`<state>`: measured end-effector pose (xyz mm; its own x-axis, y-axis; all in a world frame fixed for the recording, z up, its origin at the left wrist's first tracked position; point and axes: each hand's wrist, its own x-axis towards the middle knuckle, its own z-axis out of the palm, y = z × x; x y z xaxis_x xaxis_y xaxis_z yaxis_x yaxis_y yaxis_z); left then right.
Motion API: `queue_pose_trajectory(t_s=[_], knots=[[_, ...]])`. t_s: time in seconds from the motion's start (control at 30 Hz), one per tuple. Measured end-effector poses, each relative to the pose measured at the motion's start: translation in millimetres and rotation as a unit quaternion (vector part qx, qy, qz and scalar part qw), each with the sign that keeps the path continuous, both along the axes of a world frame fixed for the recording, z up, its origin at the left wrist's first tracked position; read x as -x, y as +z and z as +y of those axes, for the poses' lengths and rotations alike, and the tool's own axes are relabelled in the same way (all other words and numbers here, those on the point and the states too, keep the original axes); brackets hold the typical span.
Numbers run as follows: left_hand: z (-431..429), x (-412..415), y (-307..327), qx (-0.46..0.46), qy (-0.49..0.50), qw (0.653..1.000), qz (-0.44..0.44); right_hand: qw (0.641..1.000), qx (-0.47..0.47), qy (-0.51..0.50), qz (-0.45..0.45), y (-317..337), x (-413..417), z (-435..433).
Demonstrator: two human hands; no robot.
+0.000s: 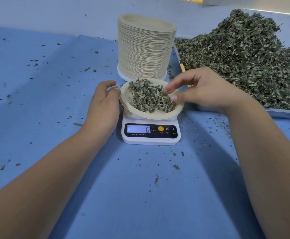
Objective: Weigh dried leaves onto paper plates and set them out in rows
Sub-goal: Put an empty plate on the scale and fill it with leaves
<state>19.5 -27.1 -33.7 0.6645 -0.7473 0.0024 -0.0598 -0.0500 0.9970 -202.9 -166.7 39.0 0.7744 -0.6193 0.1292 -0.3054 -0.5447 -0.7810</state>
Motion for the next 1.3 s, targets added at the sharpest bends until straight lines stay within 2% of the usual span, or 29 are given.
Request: queue_pose_trajectory(t_s=[0.17,0.27,0.37,0.53,0.63,0.7,0.77,0.93,1.13,1.23,1.3], knots=[[0.6,1.6,0.9,-0.002,-0.001,1.000,-0.002,0.996,-0.006,-0.031,-0.086,0.0,2.2,-5.5],[1.6,1.8,1.7,-0.003,0.000,1.000,-0.003,0.982,-0.015,-0.098,-0.162,-1.1,3.1,-11.1],[2.2,2.6,2.9,-0.006,-0.001,1.000,-0.005,0.963,-0.008,-0.191,-0.191,-7.2,6.9,-20.1],[4.2,5.2,6.4,-0.010,-0.002,1.000,-0.008,0.938,0.088,-0.326,-0.079,-23.6,21.0,-44.4],[4.2,6.3,7.4,-0.012,-0.003,1.000,-0.010,0.927,0.144,-0.346,0.028,-29.4,24.6,-51.6],[4.7,6.9,7.9,-0.011,-0.007,1.000,-0.012,0.923,0.167,-0.341,0.067,-31.3,24.7,-53.0],[5.0,7.2,8.2,-0.010,-0.009,1.000,-0.012,0.922,0.179,-0.336,0.070,-31.1,21.4,-50.5],[5.9,8.2,8.6,-0.010,-0.005,1.000,-0.018,0.924,0.221,-0.313,-0.007,-27.5,-2.4,-28.7],[7.9,9.5,10.1,0.009,-0.032,0.998,-0.052,0.976,0.177,-0.122,-0.015,-14.1,-22.1,20.4],[9.0,11.4,11.5,0.009,-0.057,0.994,-0.096,0.966,0.241,-0.009,0.089,-17.7,-32.0,48.9],[11.0,14.4,12.2,0.003,-0.072,0.989,-0.126,0.964,0.248,0.017,0.099,-18.7,-34.5,60.8]])
